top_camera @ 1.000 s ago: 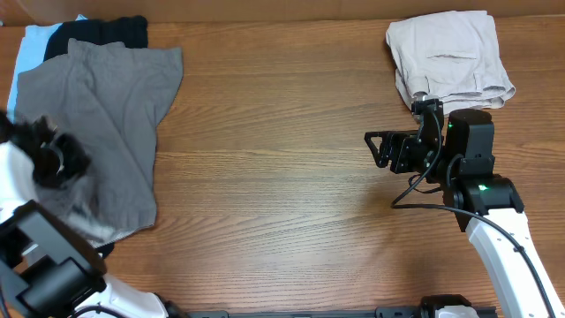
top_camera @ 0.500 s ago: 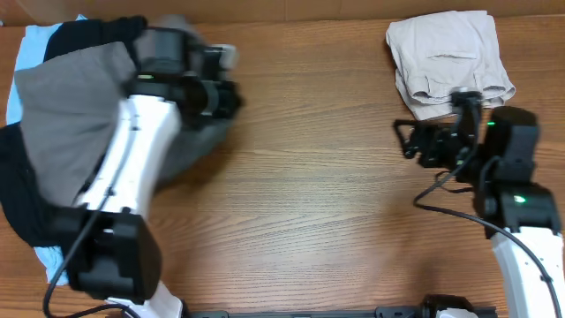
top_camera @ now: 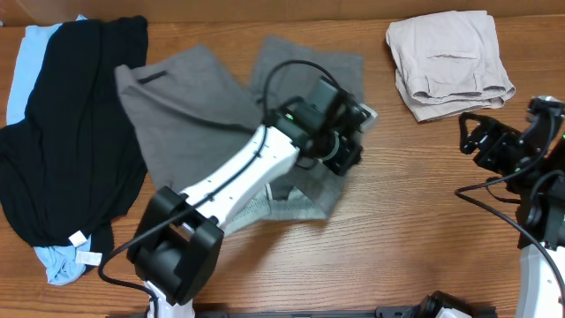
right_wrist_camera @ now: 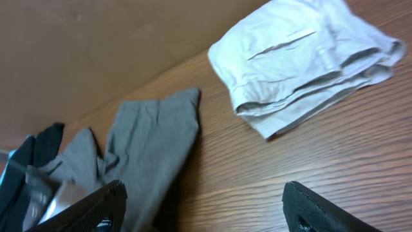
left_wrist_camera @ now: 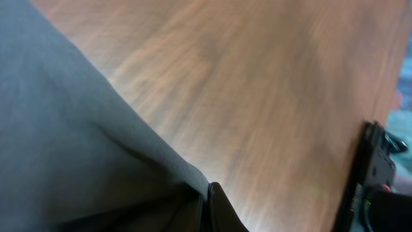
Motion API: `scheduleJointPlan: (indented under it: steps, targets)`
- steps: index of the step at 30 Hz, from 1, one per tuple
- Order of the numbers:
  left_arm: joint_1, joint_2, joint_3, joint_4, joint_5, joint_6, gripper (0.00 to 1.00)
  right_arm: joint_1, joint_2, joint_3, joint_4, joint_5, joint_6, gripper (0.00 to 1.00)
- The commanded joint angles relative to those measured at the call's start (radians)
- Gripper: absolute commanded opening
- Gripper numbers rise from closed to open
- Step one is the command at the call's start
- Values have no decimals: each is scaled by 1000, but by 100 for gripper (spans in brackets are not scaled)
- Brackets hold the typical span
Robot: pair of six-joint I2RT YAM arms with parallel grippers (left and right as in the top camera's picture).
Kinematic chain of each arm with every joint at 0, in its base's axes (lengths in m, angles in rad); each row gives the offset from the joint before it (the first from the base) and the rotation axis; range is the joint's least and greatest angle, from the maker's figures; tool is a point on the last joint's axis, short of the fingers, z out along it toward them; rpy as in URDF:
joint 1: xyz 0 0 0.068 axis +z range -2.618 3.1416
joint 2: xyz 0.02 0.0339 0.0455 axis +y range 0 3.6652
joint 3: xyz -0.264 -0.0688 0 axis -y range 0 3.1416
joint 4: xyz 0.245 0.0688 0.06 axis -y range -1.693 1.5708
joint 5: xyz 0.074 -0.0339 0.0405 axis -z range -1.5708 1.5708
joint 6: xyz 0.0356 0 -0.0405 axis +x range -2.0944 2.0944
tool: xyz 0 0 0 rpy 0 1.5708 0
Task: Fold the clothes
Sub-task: 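Grasp the grey shorts with the left gripper and drag them to table center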
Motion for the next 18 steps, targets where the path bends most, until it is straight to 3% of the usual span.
scheduleJointPlan:
  steps: [1, 4, 6, 7, 10, 12, 17, 18]
  targets:
    - [-55, -5, 28, 11, 35, -7, 4, -41, -15, 37, 5, -13, 0, 81]
    - [-82, -6, 50, 7, 45, -11, 5, -65, -15, 37, 6, -13, -1, 81]
    - [-84, -7, 89, -19, 61, -11, 11, -79, -15, 37, 5, -13, -1, 82]
    - [-80, -8, 121, -46, 61, -10, 22, -82, -15, 37, 5, -13, -1, 82]
    - [-47, -10, 236, -154, 60, -10, 74, -85, -15, 37, 3, -16, -4, 84]
    - [-11, -10, 319, -240, 52, -10, 100, -85, -15, 37, 0, -31, -5, 85]
    - [136, -10, 532, -544, -2, -10, 100, -75, -15, 36, -57, -94, -12, 85]
    - [205, -10, 591, -672, -36, -10, 100, -53, -15, 36, -106, -118, -39, 84]
